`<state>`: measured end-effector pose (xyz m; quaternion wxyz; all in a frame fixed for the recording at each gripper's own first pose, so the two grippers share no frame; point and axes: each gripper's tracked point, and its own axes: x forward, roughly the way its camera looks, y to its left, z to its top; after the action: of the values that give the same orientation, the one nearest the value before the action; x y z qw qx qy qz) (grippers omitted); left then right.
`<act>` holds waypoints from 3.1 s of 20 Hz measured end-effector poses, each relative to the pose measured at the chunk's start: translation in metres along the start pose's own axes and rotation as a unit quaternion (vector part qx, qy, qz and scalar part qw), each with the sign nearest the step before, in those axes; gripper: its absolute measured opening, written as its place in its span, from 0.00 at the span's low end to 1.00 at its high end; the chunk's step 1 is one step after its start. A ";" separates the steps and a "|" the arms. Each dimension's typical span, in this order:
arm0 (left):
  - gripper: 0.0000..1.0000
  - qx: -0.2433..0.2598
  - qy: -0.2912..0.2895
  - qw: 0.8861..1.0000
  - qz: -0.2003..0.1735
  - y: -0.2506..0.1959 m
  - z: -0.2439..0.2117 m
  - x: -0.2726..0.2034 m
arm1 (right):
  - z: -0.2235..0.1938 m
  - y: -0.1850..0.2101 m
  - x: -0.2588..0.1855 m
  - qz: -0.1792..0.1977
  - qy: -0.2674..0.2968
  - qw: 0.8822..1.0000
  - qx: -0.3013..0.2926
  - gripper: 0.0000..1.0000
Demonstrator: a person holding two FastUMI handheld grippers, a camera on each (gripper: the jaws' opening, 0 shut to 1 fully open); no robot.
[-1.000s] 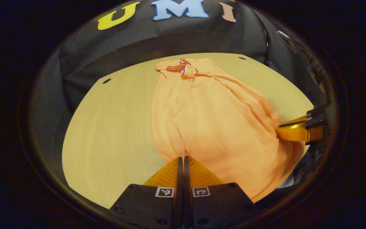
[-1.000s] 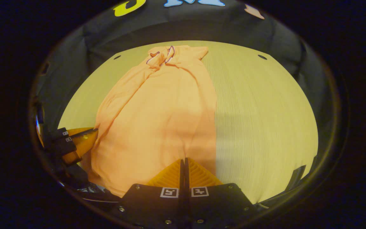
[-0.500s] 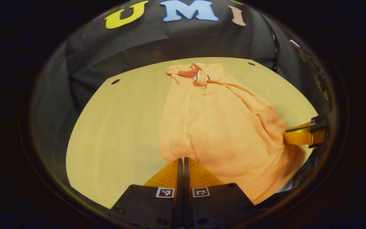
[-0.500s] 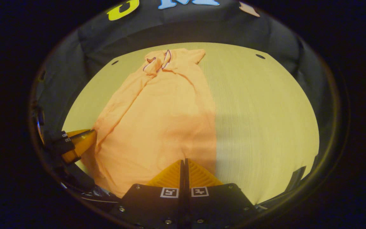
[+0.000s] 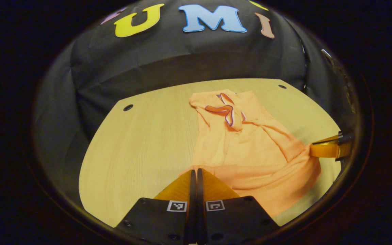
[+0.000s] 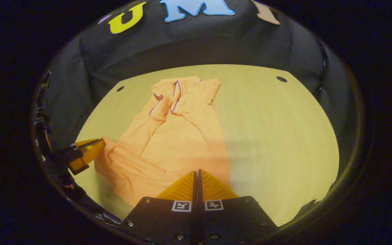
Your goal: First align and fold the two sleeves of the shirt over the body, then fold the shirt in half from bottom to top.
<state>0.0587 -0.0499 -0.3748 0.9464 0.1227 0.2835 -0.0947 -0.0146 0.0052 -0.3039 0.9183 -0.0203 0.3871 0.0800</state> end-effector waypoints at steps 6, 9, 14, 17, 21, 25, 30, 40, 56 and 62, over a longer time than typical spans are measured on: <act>0.06 0.008 -0.039 0.999 -0.010 0.008 0.078 0.049 | 0.090 -0.016 0.035 -0.003 -0.045 0.999 -0.005 0.00; 0.06 0.001 -0.056 0.998 -0.009 0.017 0.118 0.077 | 0.135 -0.026 0.053 -0.004 -0.069 0.998 -0.005 0.00; 0.06 -0.006 -0.085 0.996 0.000 0.036 0.179 0.123 | 0.203 -0.034 0.090 0.001 -0.101 0.995 -0.007 0.00; 0.05 -0.005 -0.096 0.995 0.004 0.045 0.208 0.151 | 0.238 -0.037 0.113 0.003 -0.118 0.993 -0.013 0.00; 0.06 -0.008 -0.099 0.995 0.008 0.057 0.232 0.194 | 0.276 -0.043 0.145 0.006 -0.133 0.991 -0.012 0.00; 0.05 0.013 -0.080 0.997 0.008 0.058 0.227 0.246 | 0.286 -0.051 0.186 0.003 -0.127 0.992 -0.010 0.00; 0.06 0.012 -0.062 0.998 0.008 0.059 0.205 0.282 | 0.274 -0.063 0.224 0.002 -0.108 0.994 -0.009 0.00; 0.10 -0.002 -0.049 0.999 0.020 0.057 0.178 0.297 | 0.262 -0.065 0.231 0.004 -0.094 0.996 0.007 0.02; 0.53 -0.026 -0.095 0.995 -0.006 0.052 0.227 0.171 | 0.271 -0.031 0.113 0.000 -0.134 0.991 0.010 0.28; 0.47 -0.033 -0.104 0.994 -0.018 0.036 0.209 0.097 | 0.245 -0.001 0.049 0.008 -0.145 0.989 -0.015 0.28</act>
<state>0.2546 -0.0858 -0.2532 0.9723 0.0753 0.1891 -0.1145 0.1933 0.0347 -0.1675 0.9637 -0.0187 0.2487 0.0952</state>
